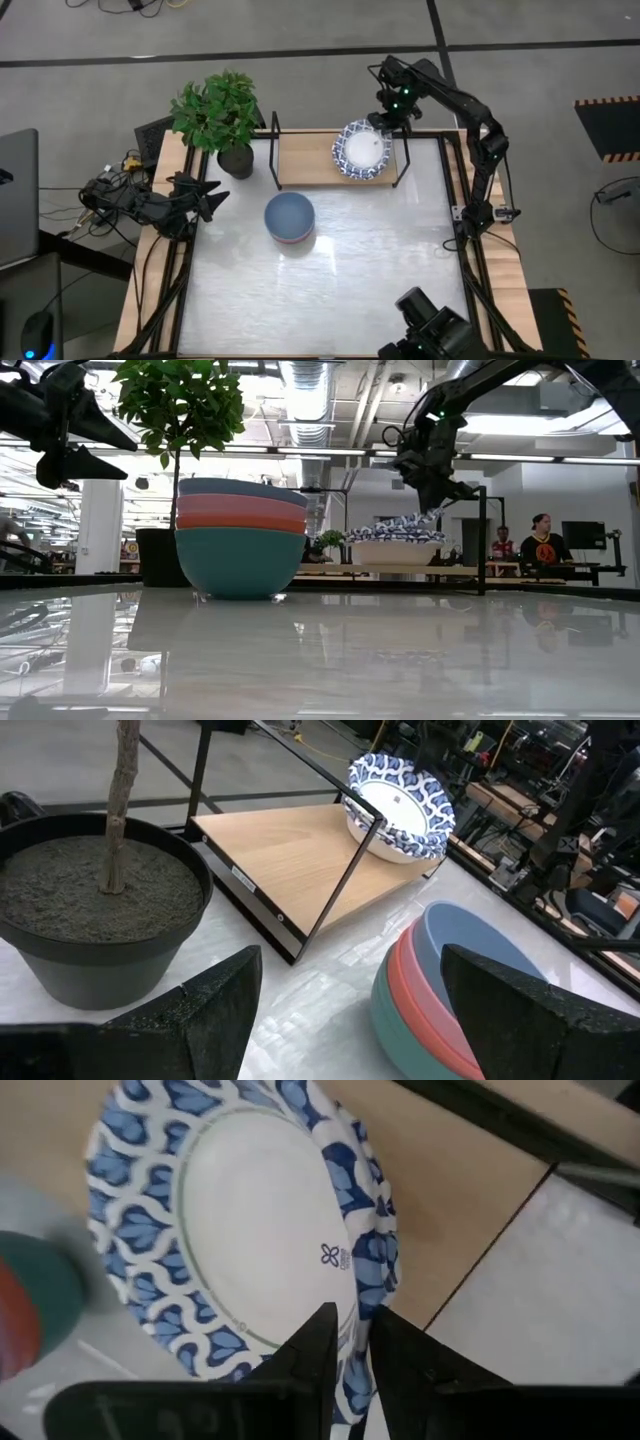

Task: Place and stack bowls onto a shelf
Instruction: Stack the blue patterned bowl on top of the blue patterned bowl on the shelf, then adjust the stack of blue patterned bowls on the shelf

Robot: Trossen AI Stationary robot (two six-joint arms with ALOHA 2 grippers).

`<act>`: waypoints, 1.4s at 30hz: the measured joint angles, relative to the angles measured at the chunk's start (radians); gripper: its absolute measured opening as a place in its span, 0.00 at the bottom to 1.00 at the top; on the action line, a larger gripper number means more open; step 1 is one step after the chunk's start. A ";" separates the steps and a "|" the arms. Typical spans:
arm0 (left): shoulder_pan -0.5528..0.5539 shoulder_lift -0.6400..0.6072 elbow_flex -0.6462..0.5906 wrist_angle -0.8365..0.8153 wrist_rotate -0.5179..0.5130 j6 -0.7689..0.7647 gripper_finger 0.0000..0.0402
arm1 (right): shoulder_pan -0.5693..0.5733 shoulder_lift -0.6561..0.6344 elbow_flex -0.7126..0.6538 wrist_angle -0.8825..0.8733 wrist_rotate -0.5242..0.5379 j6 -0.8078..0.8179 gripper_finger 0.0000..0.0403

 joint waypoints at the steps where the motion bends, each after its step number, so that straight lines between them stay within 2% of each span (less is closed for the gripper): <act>1: 0.000 0.000 0.000 0.000 0.000 0.000 0.73 | -0.001 -0.001 0.008 0.001 -0.005 -0.002 0.22; 7: 0.000 0.000 0.000 0.000 0.000 0.000 0.73 | -0.012 -0.002 0.066 0.003 -0.059 -0.006 0.22; 16: 0.000 0.000 0.000 0.000 0.000 0.000 0.73 | -0.010 -0.002 0.117 -0.003 -0.046 -0.024 0.22; 20: 0.000 0.000 0.000 0.000 0.000 0.000 0.73 | 0.020 -0.004 0.129 -0.001 0.068 0.004 0.19; 24: 0.000 0.000 0.000 0.000 0.000 0.000 0.73 | 0.095 -0.003 0.129 0.004 0.108 0.005 0.14; 31: 0.000 0.000 0.000 0.000 0.000 -0.001 0.73 | 0.319 -0.004 0.129 0.040 0.109 0.005 0.11; 37: 0.000 0.000 0.000 0.000 0.000 -0.003 0.73 | 0.515 0.002 0.129 0.133 0.283 0.003 0.11; 42: 0.000 0.000 0.000 0.000 0.000 -0.003 0.73 | 0.572 0.003 0.123 0.282 0.314 -0.023 0.11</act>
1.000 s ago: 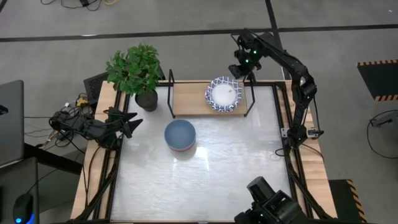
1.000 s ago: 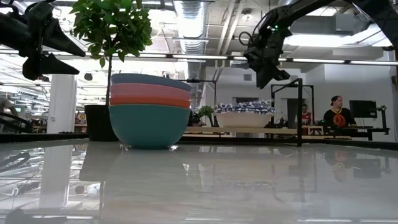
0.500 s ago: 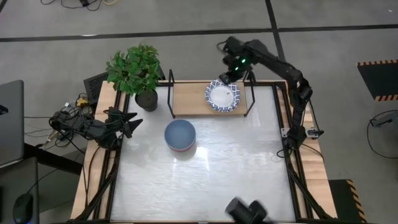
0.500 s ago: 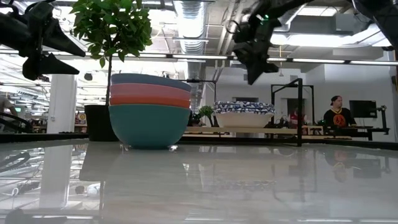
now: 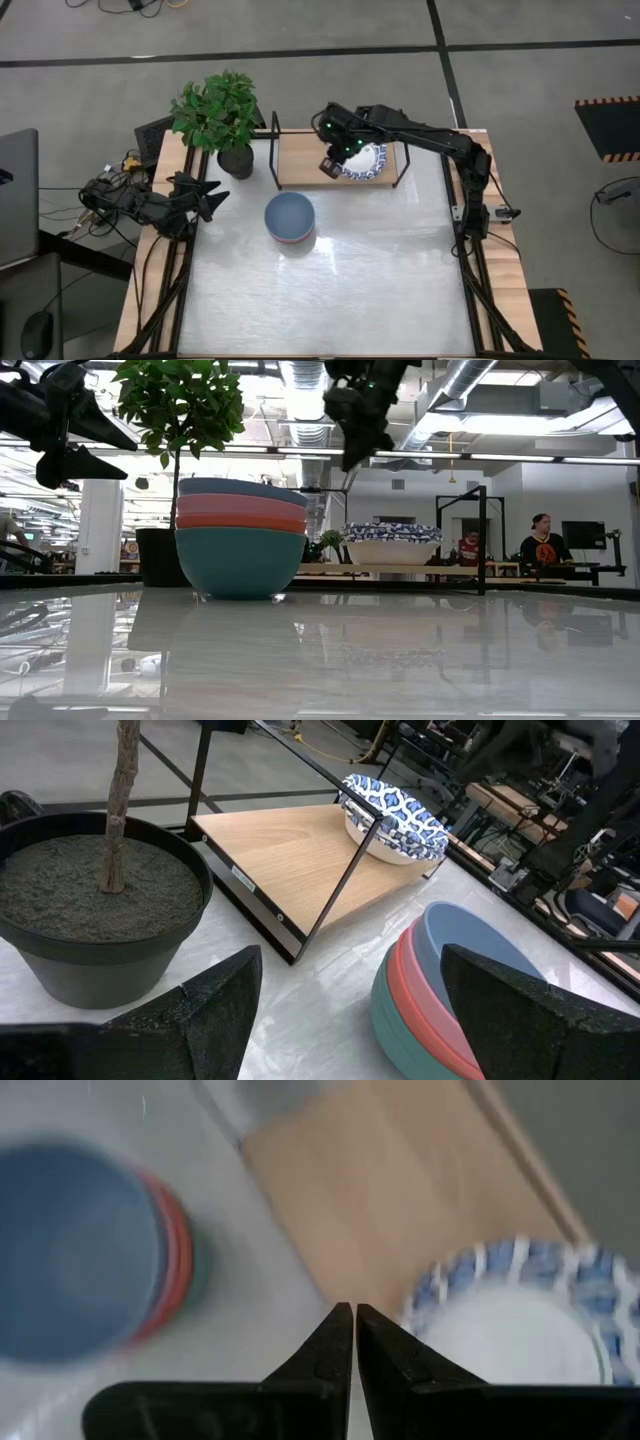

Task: Place and stack bowls onto a shelf
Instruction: Adjust the stack of blue patterned bowls on the shelf, then put the blue bowl on the shelf

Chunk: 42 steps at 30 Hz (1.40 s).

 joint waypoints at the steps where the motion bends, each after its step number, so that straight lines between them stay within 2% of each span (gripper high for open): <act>1: 0.000 0.000 0.000 0.000 0.000 0.000 0.73 | 0.000 0.000 -0.008 0.039 0.001 0.013 0.11; 6: 0.000 0.000 0.000 0.000 0.000 0.000 0.73 | -0.011 0.008 -0.035 0.096 0.000 0.053 0.11; 13: 0.000 0.000 0.000 0.000 0.000 0.003 0.73 | -0.030 0.083 -0.083 0.112 -0.029 0.045 0.11; 20: 0.000 0.000 0.000 0.000 0.001 0.002 0.73 | -0.058 0.145 -0.088 0.071 -0.049 0.044 0.11; 31: 0.000 0.000 0.000 0.000 0.001 0.001 0.73 | -0.108 0.148 -0.087 0.017 -0.018 0.045 0.11; 34: 0.000 0.000 0.000 0.000 0.001 0.001 0.73 | -0.108 0.148 -0.087 0.033 -0.059 0.044 0.11; 40: 0.000 0.000 0.000 0.000 0.001 0.001 0.73 | -0.064 0.146 -0.015 0.080 -0.260 0.037 0.11; 42: 0.000 0.000 0.000 0.000 0.001 0.000 0.73 | -0.034 0.145 0.010 0.106 -0.267 0.029 0.11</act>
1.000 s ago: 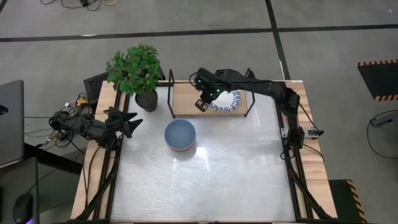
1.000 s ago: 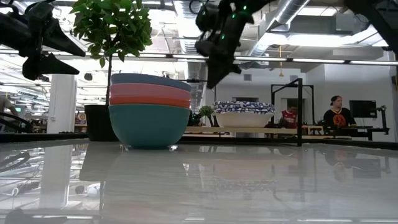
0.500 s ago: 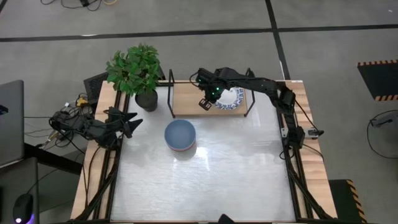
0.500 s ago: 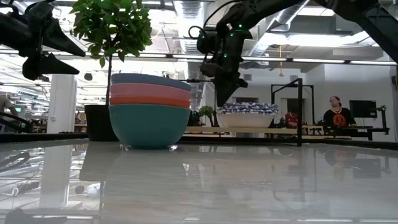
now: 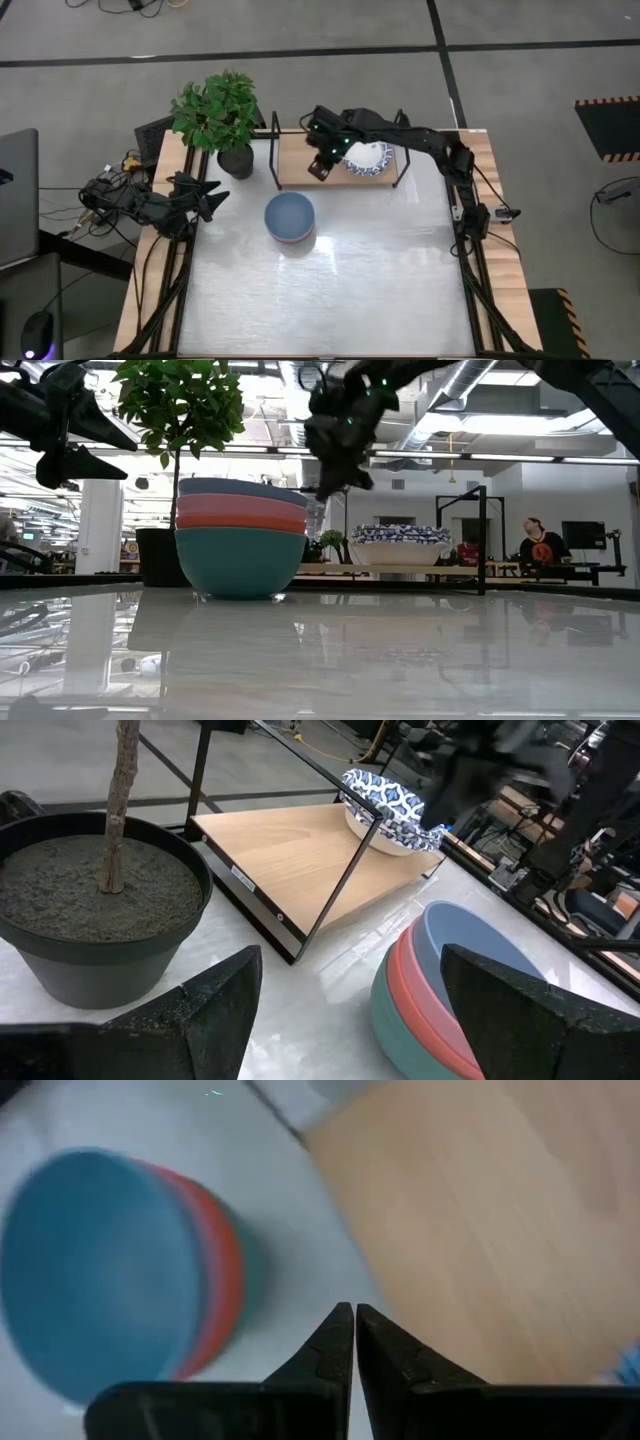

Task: Place and stack bowls onto a shelf
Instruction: Put the blue bowl on the shelf

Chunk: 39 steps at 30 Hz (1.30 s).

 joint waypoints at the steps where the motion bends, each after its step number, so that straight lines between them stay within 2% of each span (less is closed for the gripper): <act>1: 0.000 0.000 0.000 0.000 0.000 0.000 0.73 | 0.017 0.000 0.009 0.013 0.001 -0.020 0.11; 5: 0.000 0.000 0.000 0.000 0.000 -0.001 0.73 | 0.087 0.000 0.018 0.074 0.053 -0.096 0.15; 9: 0.000 0.000 0.000 0.000 0.001 -0.001 0.73 | 0.141 0.000 0.018 0.106 0.123 -0.131 0.24; 13: 0.000 0.000 0.000 0.000 0.000 -0.001 0.73 | 0.167 0.002 0.018 0.124 0.193 -0.133 0.35; 17: 0.000 0.000 0.000 0.000 0.000 -0.001 0.73 | 0.178 0.002 0.018 0.164 0.234 -0.116 0.41; 29: 0.000 0.000 0.000 0.000 0.000 0.000 0.73 | 0.207 0.002 0.016 0.232 0.242 -0.088 0.40; 39: 0.000 0.000 0.000 0.000 0.000 0.000 0.73 | 0.218 0.003 -0.069 0.316 0.241 -0.087 0.40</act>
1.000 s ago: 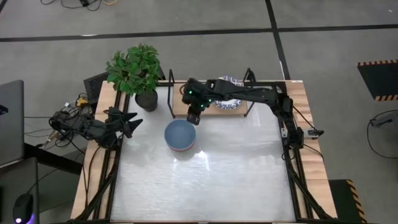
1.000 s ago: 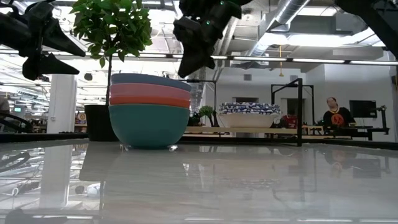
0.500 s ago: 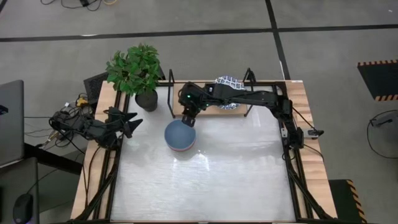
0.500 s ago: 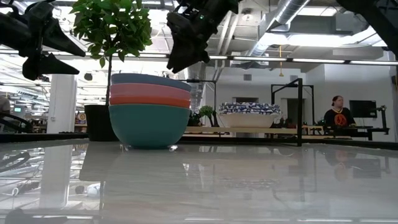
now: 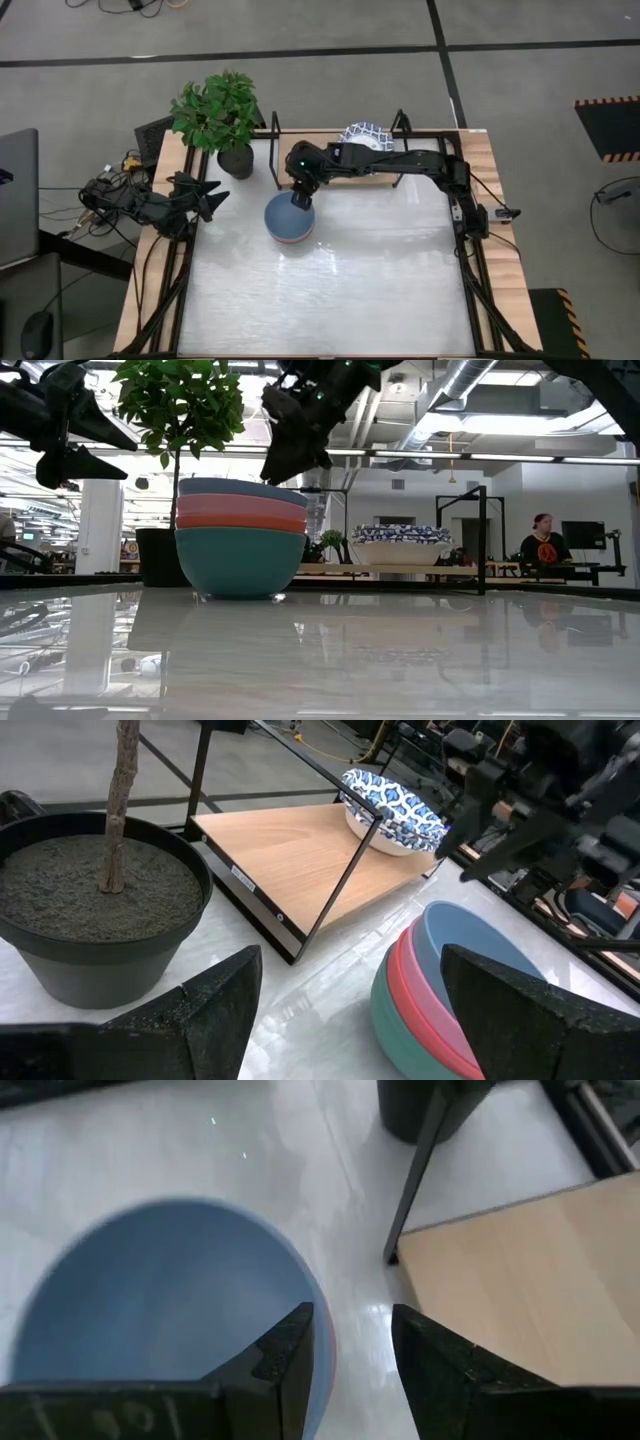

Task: Place and stack bowls onto a shelf
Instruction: Put the blue bowl on the shelf

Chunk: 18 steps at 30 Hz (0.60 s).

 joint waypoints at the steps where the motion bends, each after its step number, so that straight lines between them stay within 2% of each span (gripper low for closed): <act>1: 0.000 0.000 0.000 0.000 0.000 0.000 0.73 | 0.000 0.000 -0.007 0.002 0.000 0.000 0.40; 18: 0.000 0.000 0.000 0.000 0.000 0.000 0.73 | 0.003 0.001 -0.044 0.026 -0.005 0.000 0.40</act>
